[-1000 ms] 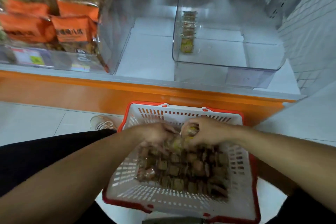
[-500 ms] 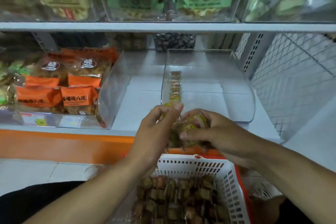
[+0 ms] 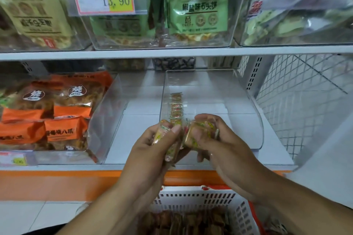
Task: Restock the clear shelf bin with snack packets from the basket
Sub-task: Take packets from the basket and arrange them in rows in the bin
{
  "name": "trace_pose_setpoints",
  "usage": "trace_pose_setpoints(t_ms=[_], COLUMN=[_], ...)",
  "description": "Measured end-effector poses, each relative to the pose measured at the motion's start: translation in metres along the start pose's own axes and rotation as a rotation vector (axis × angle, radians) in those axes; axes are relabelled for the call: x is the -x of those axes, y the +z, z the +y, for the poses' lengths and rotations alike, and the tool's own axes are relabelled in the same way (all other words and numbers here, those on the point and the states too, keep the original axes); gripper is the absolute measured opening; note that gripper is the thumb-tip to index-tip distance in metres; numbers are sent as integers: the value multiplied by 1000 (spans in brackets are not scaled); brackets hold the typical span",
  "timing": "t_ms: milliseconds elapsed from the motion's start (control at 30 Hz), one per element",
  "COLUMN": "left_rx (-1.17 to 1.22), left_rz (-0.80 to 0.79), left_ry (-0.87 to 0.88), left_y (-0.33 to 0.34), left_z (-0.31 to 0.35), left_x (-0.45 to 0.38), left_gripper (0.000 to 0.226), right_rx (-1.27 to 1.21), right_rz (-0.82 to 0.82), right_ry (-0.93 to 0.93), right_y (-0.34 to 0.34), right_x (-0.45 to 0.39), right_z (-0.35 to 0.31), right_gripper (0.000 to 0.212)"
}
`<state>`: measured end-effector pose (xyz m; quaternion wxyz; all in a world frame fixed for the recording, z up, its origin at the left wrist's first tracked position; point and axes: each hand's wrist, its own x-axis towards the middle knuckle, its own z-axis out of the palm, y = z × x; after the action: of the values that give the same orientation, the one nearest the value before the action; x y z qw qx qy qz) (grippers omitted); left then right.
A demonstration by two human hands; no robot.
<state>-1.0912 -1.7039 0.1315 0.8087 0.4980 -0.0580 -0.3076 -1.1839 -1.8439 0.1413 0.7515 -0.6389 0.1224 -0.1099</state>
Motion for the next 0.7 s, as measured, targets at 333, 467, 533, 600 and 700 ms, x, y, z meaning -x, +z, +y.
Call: trace_pose_setpoints(t_ms=[333,467,533,600,700], left_rx=[75,19,0,20,30], left_rz=[76,139,167,189,225], left_ry=[110,179,187,185,193], left_y=[14,14,13,12,8], left_z=[4,5,6,7,9], left_x=[-5,-6,-7,-10,-14], left_gripper=[63,42,39,39,39], right_rx=[-419,-234,-125,-102,-96], right_rz=[93,142,186,218,226], right_ry=[128,92,59,28,16], right_y=[15,9,6,1,-9], right_x=[-11,-17,-19,-21,-26], right_z=[-9,-8,-8,-10,-17], right_gripper=[61,58,56,54,60])
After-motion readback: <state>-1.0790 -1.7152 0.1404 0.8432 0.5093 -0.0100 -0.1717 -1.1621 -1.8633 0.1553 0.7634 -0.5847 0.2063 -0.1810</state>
